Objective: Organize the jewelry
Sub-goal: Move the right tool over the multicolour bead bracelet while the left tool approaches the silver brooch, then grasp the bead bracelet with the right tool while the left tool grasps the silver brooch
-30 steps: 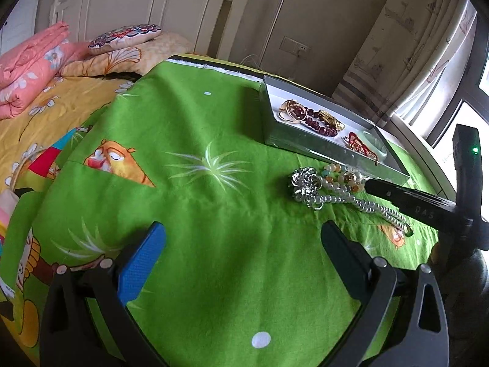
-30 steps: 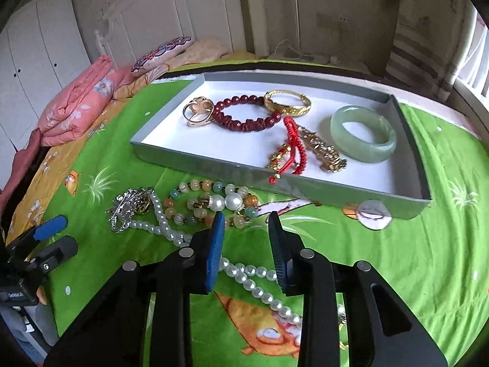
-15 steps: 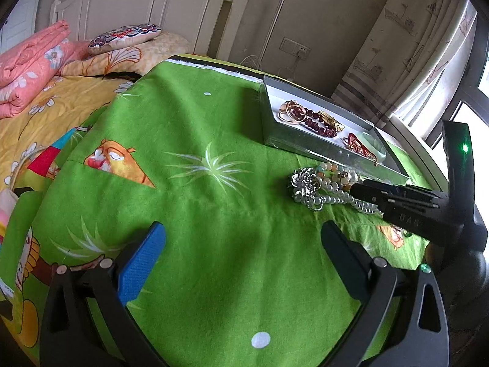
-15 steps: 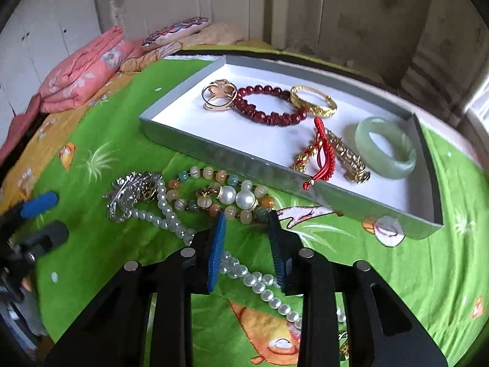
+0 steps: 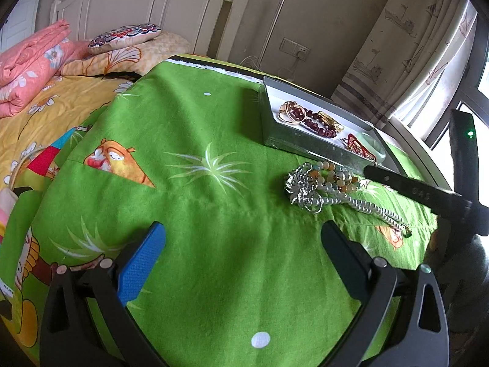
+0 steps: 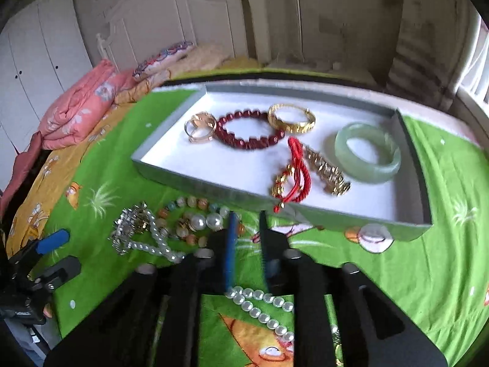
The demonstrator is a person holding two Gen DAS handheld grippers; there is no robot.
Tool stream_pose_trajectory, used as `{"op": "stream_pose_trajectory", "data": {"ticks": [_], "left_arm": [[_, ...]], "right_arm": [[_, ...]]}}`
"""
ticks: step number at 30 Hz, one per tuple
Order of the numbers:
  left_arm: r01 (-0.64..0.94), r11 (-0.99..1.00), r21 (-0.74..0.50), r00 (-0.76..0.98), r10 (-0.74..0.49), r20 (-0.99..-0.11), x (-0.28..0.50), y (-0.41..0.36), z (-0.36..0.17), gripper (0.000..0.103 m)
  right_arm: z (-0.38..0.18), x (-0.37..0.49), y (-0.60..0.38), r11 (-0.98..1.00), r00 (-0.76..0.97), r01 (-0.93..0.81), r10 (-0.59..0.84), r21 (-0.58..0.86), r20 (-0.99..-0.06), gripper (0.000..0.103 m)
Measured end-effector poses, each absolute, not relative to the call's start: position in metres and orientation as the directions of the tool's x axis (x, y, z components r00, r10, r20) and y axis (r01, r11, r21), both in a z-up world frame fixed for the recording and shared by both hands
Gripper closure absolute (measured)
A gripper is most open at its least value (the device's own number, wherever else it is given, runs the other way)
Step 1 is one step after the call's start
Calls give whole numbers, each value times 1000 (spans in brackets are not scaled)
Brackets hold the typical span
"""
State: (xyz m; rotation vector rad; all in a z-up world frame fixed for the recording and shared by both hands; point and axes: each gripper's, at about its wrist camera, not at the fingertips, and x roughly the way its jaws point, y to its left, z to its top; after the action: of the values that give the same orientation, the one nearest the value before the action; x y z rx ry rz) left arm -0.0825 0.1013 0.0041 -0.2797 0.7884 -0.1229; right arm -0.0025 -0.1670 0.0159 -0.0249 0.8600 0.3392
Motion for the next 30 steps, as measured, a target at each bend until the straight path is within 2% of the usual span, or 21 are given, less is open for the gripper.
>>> {"op": "stream_pose_trajectory", "data": {"ticks": [8, 14, 21, 30], "left_arm": [[5, 956, -293, 700, -213, -681, -83, 101, 4, 3], [4, 957, -290, 700, -210, -683, -82, 101, 3, 3], [5, 958, -287, 699, -209, -684, -82, 101, 3, 3], [6, 956, -294, 700, -213, -682, -82, 101, 4, 3]], "right_arm": [[8, -2, -153, 940, 582, -334, 263, 68, -769, 80], [11, -1, -134, 928, 583, -367, 176, -65, -793, 80], [5, 4, -168, 953, 553, -292, 239, 83, -798, 80], [5, 0, -133, 916, 582, -376, 116, -140, -805, 82]]}}
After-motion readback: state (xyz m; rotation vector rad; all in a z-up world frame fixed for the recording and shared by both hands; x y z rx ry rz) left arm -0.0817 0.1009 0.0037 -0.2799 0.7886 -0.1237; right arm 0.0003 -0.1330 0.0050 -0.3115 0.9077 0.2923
